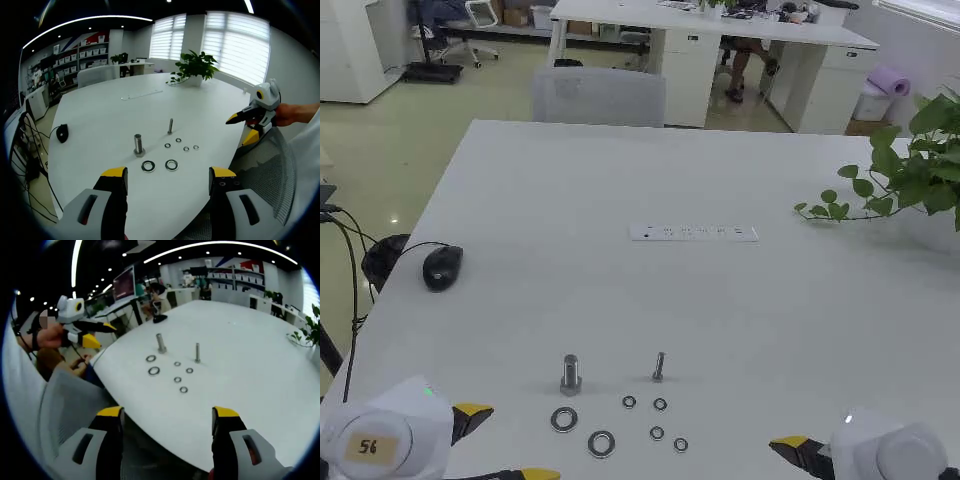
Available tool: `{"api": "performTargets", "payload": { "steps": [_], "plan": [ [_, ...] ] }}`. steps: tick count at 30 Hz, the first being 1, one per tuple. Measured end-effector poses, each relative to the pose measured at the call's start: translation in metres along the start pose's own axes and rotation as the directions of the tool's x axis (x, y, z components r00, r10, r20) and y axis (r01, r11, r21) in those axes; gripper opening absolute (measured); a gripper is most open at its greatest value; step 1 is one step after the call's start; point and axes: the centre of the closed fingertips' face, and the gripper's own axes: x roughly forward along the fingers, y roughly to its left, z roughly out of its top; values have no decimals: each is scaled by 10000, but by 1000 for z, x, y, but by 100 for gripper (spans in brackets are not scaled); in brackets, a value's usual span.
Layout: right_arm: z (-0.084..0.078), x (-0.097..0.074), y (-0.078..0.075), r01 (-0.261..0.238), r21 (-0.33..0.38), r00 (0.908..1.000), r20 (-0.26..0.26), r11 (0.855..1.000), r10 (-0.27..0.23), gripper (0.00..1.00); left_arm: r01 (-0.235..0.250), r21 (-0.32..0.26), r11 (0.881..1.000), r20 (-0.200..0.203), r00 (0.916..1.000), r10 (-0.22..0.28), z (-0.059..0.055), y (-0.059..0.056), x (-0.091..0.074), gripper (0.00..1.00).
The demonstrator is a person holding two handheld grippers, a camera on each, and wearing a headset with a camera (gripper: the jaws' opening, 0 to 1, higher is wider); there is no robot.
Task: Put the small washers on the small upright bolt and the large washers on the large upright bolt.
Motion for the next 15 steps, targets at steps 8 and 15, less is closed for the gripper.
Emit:
{"api": "performTargets", "payload": {
  "steps": [8,15],
  "plan": [
    [-2,-1,1,-50,-22,10000,22,10000,50,71,-34,3,10000,-61,10000,34,-1,1,-1,65],
    [-3,0,1,-29,-9,10000,-13,10000,29,71,-4,42,10000,-51,10000,4,1,0,1,65]
  ]
}}
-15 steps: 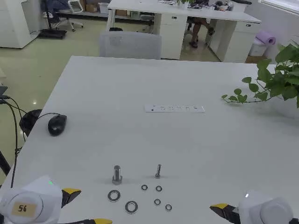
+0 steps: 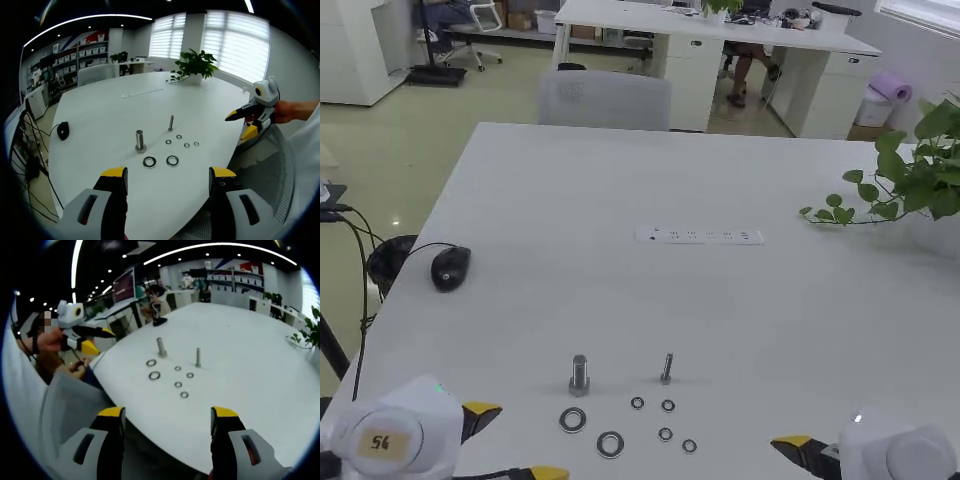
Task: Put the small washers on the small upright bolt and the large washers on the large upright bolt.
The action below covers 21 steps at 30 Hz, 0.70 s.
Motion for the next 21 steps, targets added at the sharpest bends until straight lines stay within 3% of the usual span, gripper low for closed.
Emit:
{"api": "performTargets", "payload": {
  "steps": [14,21],
  "plan": [
    [-8,0,-3,165,189,9994,-297,9997,-159,69,37,22,10000,-91,10000,-37,-4,-1,-1,65],
    [-6,-2,-4,227,333,9997,-142,9992,-222,68,101,-16,9999,-66,9999,-101,-3,-2,-2,65]
  ]
}}
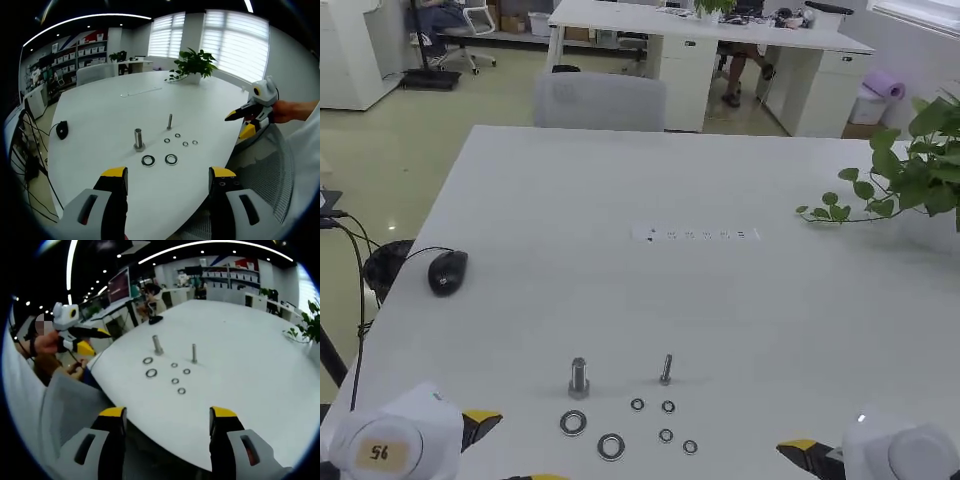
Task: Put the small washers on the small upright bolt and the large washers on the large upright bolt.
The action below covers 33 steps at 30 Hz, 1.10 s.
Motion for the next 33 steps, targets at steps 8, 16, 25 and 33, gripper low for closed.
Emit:
{"api": "performTargets", "payload": {
  "steps": [8,16,25,33],
  "plan": [
    [-3,-5,0,213,139,9998,25,9997,-213,67,258,97,9996,-115,9996,-257,-1,-6,3,65],
    [-14,-7,5,323,376,9995,-15,9988,-322,66,558,257,9981,-244,9982,-552,-1,-10,6,65],
    [-18,3,11,22,249,9997,-246,9997,-16,66,398,242,9989,-307,9988,-391,-8,-4,0,65],
    [-12,13,12,-331,-119,9984,-463,9994,326,65,210,60,9998,-311,9993,-208,-12,-4,-4,65]
  ]
}}
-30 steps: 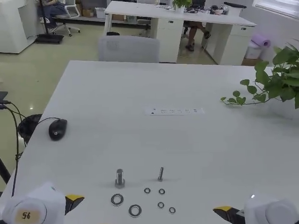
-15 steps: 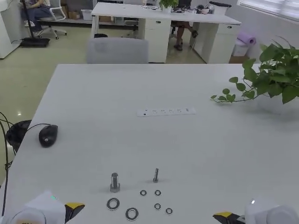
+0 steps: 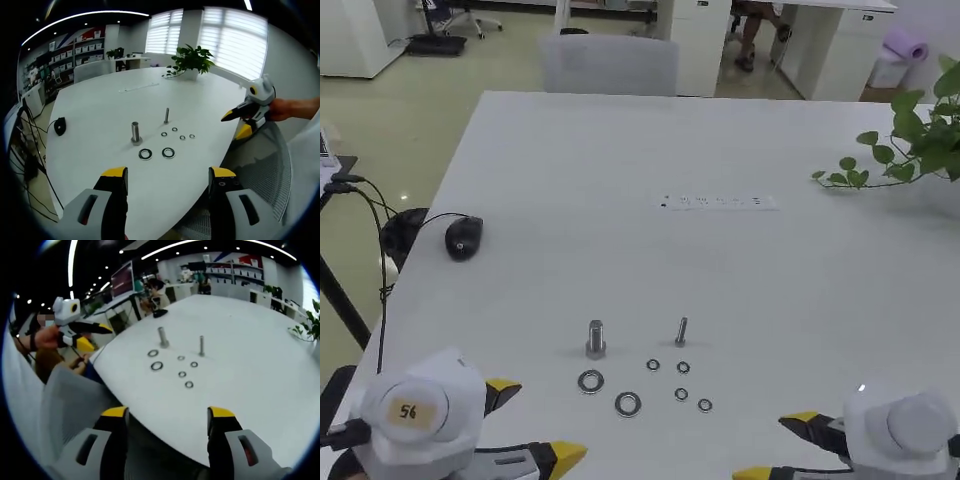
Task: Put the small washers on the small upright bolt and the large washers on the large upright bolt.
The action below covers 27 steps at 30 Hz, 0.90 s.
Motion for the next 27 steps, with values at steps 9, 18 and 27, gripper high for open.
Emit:
{"api": "performTargets", "payload": {
  "steps": [9,18,27],
  "plan": [
    [5,9,-8,21,-373,9996,-284,9993,-32,58,-105,-78,9999,112,9999,106,2,2,2,65],
    [11,27,-33,238,-988,9960,-832,9948,-321,41,-200,-137,9997,280,9994,204,7,2,5,65],
    [16,66,-47,-609,-2427,9768,-2140,9682,78,27,-315,-331,9990,239,9992,323,2,-3,6,64]
  ]
}}
